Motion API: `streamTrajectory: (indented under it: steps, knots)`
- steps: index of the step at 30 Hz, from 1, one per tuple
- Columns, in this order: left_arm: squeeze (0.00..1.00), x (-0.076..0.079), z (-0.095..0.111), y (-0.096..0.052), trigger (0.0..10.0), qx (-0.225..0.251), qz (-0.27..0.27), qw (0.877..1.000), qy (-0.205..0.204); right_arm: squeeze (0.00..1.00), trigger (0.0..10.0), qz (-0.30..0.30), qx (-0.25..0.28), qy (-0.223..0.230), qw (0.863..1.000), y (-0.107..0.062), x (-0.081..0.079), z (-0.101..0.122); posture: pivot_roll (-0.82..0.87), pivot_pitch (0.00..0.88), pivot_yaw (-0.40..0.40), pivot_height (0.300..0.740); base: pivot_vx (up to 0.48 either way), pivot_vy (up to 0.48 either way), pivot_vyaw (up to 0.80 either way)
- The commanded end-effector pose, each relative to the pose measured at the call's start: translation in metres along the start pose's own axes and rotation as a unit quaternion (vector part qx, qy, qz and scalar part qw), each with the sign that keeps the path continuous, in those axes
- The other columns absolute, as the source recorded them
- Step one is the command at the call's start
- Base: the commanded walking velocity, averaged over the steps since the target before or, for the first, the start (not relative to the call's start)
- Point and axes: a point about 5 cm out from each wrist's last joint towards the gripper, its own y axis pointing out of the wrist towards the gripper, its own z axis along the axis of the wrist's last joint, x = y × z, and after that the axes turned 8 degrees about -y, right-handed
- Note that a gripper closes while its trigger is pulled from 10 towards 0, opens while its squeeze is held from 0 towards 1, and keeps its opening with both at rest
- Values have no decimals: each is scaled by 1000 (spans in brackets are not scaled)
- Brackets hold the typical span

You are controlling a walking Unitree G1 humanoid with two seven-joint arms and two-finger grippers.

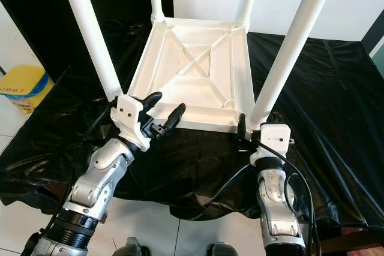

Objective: Building children table

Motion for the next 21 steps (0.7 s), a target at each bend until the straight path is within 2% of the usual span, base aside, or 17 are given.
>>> streamTrajectory:
  steps: [1,7,9,14,21]
  knots:
    - [0,16,-5,-3,10000,-27,-115,993,-6,0,10000,-11,-2,-6,1000,1,7,1,-20,79,-29,740,0,0,0]
    - [0,23,-5,-5,10000,-43,-150,988,3,0,10000,-14,2,-9,1000,10,6,7,-24,91,-24,740,0,0,0]
    - [0,27,-5,-7,10000,-53,-172,984,17,0,10000,-18,8,-10,1000,20,7,13,-25,94,-20,740,0,0,0]
    - [0,33,-6,-10,10000,-75,-202,977,13,0,10000,-23,18,-24,999,40,5,22,-19,97,-16,740,0,0,0]
    - [0,34,-4,-11,10000,-80,-206,975,19,0,10000,-36,21,-35,999,61,5,35,-4,97,-20,740,0,0,0]
